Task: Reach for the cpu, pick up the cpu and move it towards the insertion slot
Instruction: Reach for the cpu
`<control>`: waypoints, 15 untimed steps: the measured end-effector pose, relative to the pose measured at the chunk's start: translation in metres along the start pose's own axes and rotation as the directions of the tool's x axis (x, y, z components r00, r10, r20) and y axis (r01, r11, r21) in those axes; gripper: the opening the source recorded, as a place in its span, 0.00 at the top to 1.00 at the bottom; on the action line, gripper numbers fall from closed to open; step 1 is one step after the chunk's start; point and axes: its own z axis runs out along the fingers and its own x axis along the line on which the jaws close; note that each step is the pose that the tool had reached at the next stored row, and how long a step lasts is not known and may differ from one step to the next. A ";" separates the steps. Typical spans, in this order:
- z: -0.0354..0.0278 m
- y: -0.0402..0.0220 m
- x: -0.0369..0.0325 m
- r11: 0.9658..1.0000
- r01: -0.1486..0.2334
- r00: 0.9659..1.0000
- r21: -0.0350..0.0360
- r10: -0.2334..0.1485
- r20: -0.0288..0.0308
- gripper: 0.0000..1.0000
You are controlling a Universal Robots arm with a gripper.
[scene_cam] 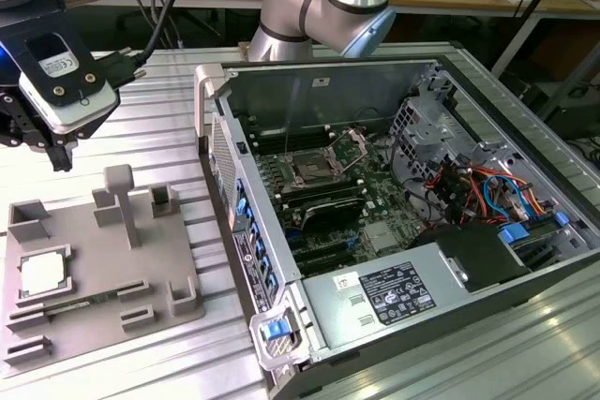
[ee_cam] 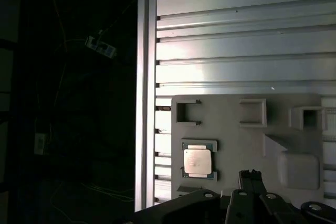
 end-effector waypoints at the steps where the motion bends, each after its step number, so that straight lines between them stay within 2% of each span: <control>1: 0.0000 0.0000 0.0004 1.000 0.000 1.000 0.000 0.000 0.000 0.89; 15: 0.0000 0.0001 0.0033 1.000 0.000 1.000 0.000 0.000 -0.001 0.89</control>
